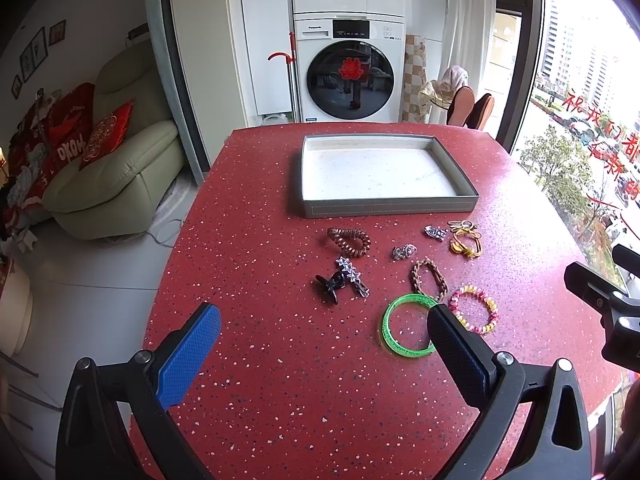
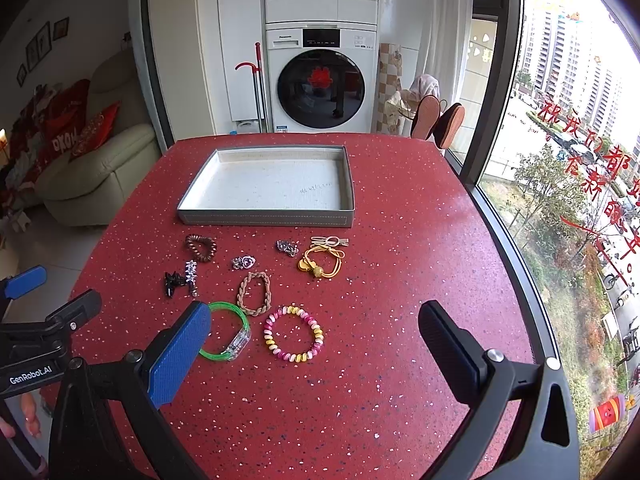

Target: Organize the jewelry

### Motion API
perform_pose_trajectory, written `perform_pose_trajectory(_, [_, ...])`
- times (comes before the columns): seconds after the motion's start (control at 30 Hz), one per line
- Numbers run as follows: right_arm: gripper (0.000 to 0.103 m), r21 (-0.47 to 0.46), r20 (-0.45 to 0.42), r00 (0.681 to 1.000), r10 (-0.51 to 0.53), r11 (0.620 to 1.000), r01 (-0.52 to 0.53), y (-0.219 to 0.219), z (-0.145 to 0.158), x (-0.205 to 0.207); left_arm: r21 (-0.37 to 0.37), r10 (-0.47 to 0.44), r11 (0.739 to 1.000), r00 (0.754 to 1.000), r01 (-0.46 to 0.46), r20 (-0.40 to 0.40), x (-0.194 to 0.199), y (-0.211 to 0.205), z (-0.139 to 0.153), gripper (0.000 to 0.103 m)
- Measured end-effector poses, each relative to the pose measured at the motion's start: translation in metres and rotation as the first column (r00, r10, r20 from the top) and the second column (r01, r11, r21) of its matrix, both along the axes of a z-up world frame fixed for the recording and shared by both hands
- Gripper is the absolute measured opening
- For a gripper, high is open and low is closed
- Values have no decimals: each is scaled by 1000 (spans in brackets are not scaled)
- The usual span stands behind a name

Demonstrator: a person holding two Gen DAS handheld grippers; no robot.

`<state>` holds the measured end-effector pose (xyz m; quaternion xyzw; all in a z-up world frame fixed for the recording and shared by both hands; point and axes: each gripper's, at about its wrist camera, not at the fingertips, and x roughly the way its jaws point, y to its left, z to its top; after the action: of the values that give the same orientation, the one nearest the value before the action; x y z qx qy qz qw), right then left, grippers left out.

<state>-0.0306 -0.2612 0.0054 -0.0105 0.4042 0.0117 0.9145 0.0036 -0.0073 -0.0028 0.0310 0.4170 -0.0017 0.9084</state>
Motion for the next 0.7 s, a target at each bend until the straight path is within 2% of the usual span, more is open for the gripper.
perform_pose_trajectory(0.7, [103,-2,-2,1000,-1,1000,1,0,1,-1,-20,11,1000,1000,-11,13,0,4,1,103])
